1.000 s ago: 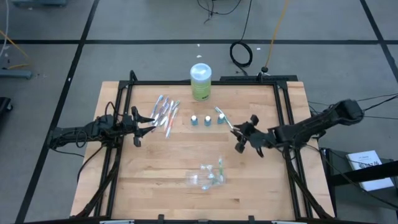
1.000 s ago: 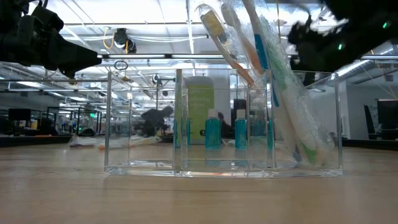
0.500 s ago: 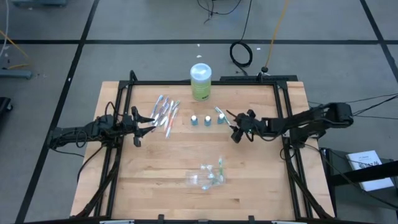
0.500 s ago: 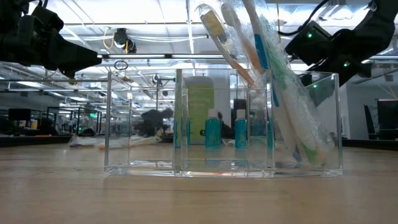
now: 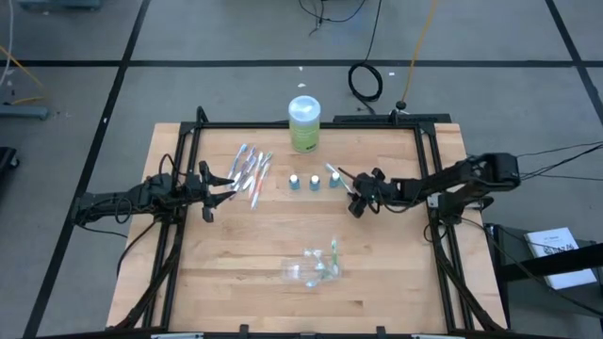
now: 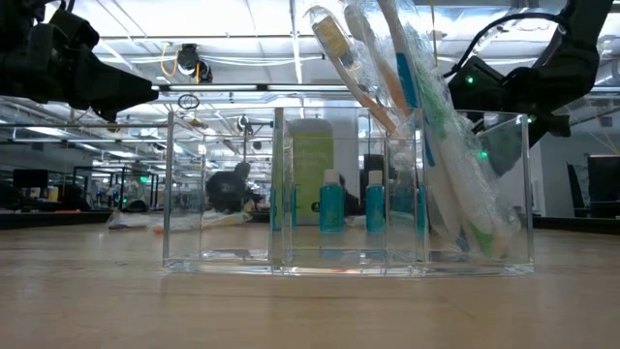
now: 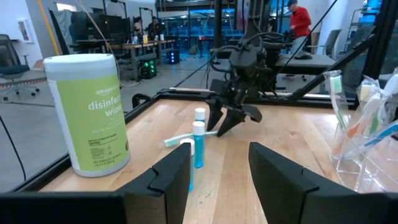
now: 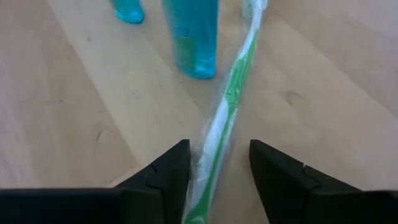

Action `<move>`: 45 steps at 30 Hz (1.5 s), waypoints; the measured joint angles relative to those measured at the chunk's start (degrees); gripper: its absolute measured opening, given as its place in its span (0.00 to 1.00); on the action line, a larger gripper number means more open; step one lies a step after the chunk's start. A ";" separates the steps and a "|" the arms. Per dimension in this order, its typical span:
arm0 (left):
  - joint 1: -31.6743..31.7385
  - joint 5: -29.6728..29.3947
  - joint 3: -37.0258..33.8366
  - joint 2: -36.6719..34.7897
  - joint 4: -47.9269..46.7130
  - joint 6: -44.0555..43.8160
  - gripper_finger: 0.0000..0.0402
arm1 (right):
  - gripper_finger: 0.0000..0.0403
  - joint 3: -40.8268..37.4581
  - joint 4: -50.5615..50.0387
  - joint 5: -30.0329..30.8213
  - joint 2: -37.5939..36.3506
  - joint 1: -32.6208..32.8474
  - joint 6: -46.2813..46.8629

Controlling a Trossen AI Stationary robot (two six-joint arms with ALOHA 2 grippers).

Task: Pick & Place toothbrushing station
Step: Put the green toothbrush into the transparent organizer

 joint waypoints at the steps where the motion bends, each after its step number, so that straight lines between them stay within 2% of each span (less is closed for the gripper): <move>1: 0.00 0.00 0.00 0.02 0.00 0.00 0.41 | 0.37 0.02 -1.11 -0.07 -0.38 0.32 0.59; 5: 0.00 -0.01 0.00 0.02 0.00 0.00 0.41 | 0.28 0.21 -8.70 -0.21 -2.36 1.59 5.08; 9: 0.00 -0.01 0.00 0.00 0.00 -0.01 0.41 | 0.19 0.19 -18.31 -3.20 -4.80 3.78 11.74; 16: 0.00 -0.01 0.00 0.02 0.00 -0.02 0.41 | 0.10 0.08 -30.92 -4.19 -11.15 13.12 23.18; 21: 0.00 -0.01 0.00 0.02 0.00 -0.01 0.41 | 0.08 -0.01 -35.00 -2.89 -15.92 20.63 29.63; 26: 0.00 -0.01 0.00 0.01 0.00 0.00 0.41 | 0.10 -0.33 -37.54 1.67 -19.56 25.05 31.93; 34: 0.00 -0.01 0.00 0.00 0.00 0.00 0.41 | 0.15 -0.23 -35.04 12.11 -22.09 26.32 28.24; 40: 0.00 0.00 0.00 0.02 0.00 0.00 0.41 | 0.30 -0.23 -34.93 13.95 -22.01 26.27 26.34; 45: 0.00 -0.01 0.00 0.01 0.00 -0.01 0.41 | 0.45 -0.18 -34.10 20.46 -22.01 25.36 22.64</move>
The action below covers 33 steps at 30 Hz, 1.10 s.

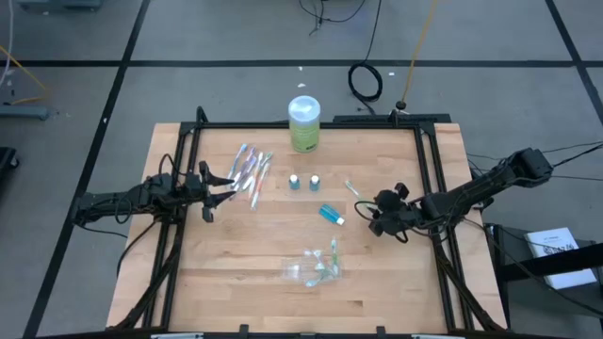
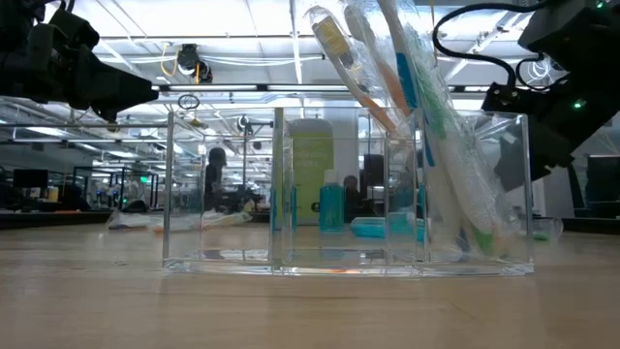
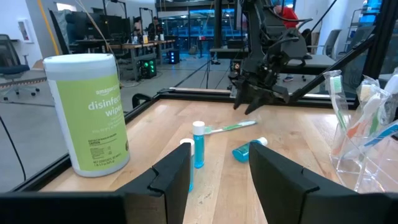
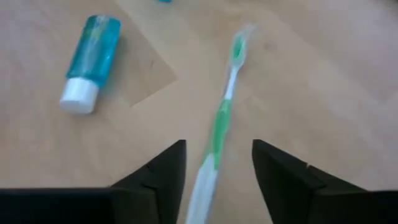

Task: Pick & Place toothbrushing station
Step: Put the green toothbrush into the transparent organizer

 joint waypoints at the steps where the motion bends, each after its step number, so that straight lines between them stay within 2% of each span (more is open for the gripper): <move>1: 0.00 0.00 0.00 -0.01 0.00 0.00 0.41 | 0.47 0.00 0.46 0.42 0.01 -0.83 -1.40; 5: 0.00 0.00 0.00 0.00 0.00 0.00 0.41 | 0.51 0.02 4.33 -2.57 1.14 -6.11 -6.88; 9: 0.00 0.00 0.00 -0.01 0.00 -0.01 0.41 | 0.51 0.11 8.02 -8.29 4.02 -11.80 -12.45; 13: 0.00 0.00 0.00 -0.01 0.01 -0.01 0.41 | 0.49 0.11 9.28 -11.26 7.18 -15.45 -14.13; 20: 0.00 0.00 0.00 -0.01 0.02 0.00 0.41 | 0.49 0.11 16.08 -16.95 12.35 -16.99 -15.22; 27: 0.00 0.00 0.00 0.00 0.00 0.00 0.41 | 0.48 0.31 18.33 -17.18 16.64 -17.98 -16.07; 30: 0.00 0.00 0.00 -0.01 0.00 0.01 0.41 | 0.44 0.39 18.12 -16.80 18.32 -18.56 -15.51; 33: 0.00 0.00 0.00 -0.01 0.00 0.01 0.41 | 0.35 0.35 18.01 -16.80 19.05 -18.61 -15.46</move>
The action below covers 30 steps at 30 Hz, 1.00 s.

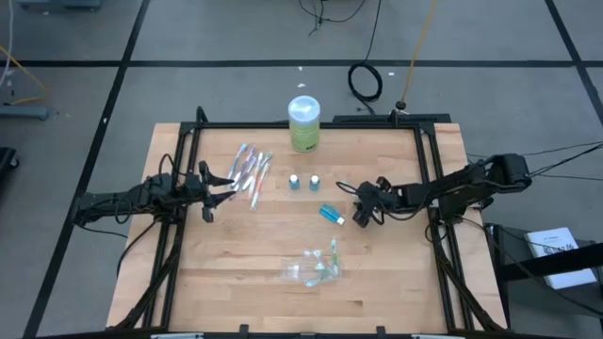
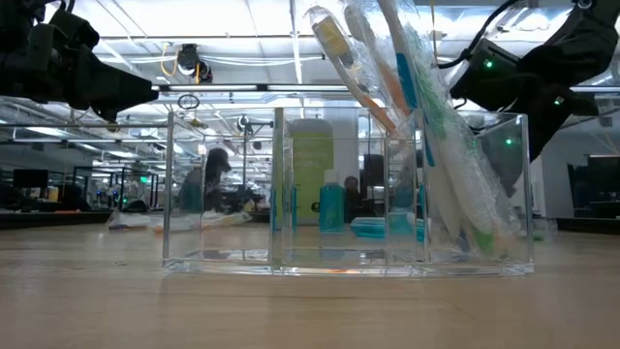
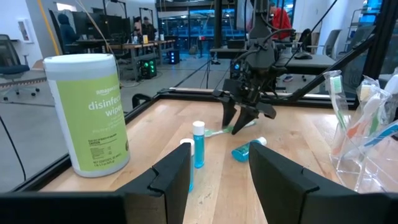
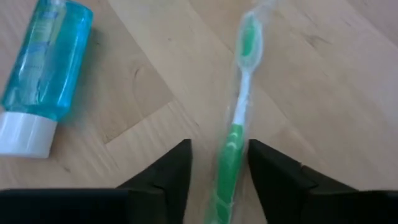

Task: Pick & Place toothbrushing station
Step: Put the green toothbrush into the transparent organizer

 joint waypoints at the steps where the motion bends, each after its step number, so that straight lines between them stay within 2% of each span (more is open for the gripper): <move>1: 0.00 0.00 -0.01 0.02 0.00 0.00 0.41 | 0.32 -0.02 -0.03 0.02 0.01 0.00 -0.02; 6: 0.00 0.00 0.00 0.00 0.00 0.00 0.41 | 0.09 -0.08 -0.15 -0.18 -0.44 -0.05 -1.08; 8: 0.00 0.00 0.00 0.02 0.00 0.00 0.41 | 0.04 -0.08 -0.15 0.01 -1.40 -0.04 -1.92; 14: 0.00 0.00 0.00 0.02 0.00 0.00 0.41 | 0.03 -0.72 -0.66 9.13 -7.27 4.75 -1.07; 23: 0.00 0.00 0.00 0.00 0.02 0.00 0.41 | 0.00 -0.37 6.31 23.96 -17.91 21.65 -2.07; 27: 0.00 0.00 -0.01 0.00 0.01 0.00 0.41 | 0.00 -0.37 9.85 29.97 -19.93 28.90 -3.14; 30: 0.00 0.00 0.00 0.00 0.02 0.00 0.41 | 0.00 -0.54 15.58 32.14 -19.82 33.69 -4.16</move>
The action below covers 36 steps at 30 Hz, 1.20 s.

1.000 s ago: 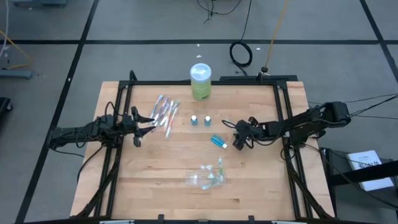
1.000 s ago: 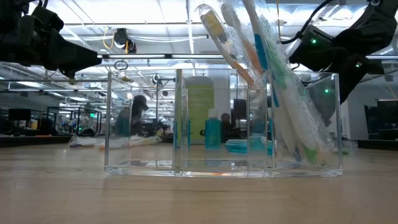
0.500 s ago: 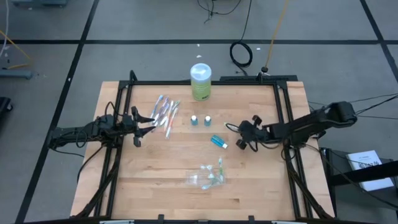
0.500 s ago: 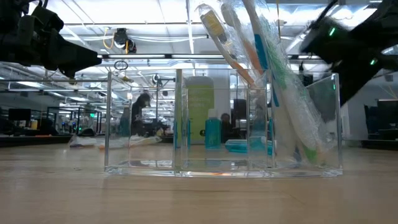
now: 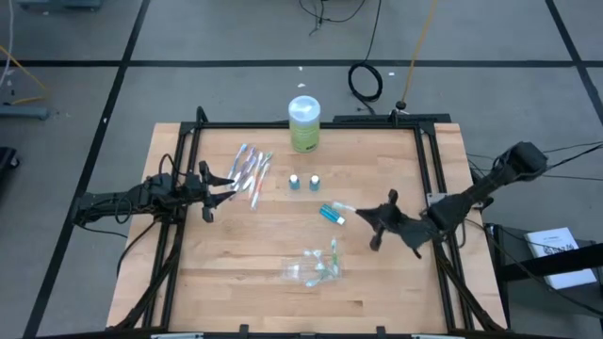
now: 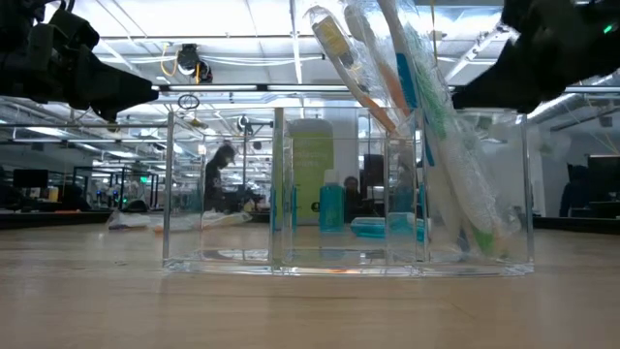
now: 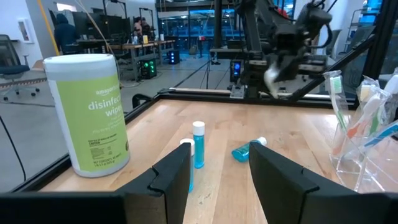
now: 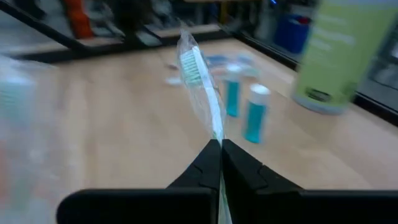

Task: Pick & Place toothbrushing station
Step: Put the green toothbrush into the transparent organizer

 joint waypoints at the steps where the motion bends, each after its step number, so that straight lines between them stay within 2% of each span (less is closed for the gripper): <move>1: 0.00 0.00 0.00 0.00 -0.02 0.00 0.41 | 0.00 -0.44 2.95 0.40 0.36 1.43 -0.84; 11: 0.00 0.00 0.00 0.00 0.00 0.00 0.41 | 0.00 -6.49 42.76 1.47 9.48 12.75 -15.25; 16: 0.00 -0.01 0.00 0.00 0.00 -0.01 0.41 | 0.00 -6.27 59.25 -8.44 17.08 13.80 -21.60; 21: 0.00 -0.02 0.00 0.02 -0.02 0.00 0.41 | 0.00 -1.20 64.90 -10.93 27.34 13.24 -23.42; 26: 0.00 0.00 -0.01 0.00 -0.01 0.00 0.41 | 0.00 5.95 72.63 -19.23 36.18 11.28 -28.56; 29: 0.00 0.00 0.00 0.00 0.00 0.00 0.41 | 0.00 9.84 72.12 -23.52 38.59 10.26 -30.82; 36: 0.00 0.01 0.00 0.02 -0.08 0.00 0.41 | 0.00 16.36 72.99 -23.78 46.25 6.99 -30.01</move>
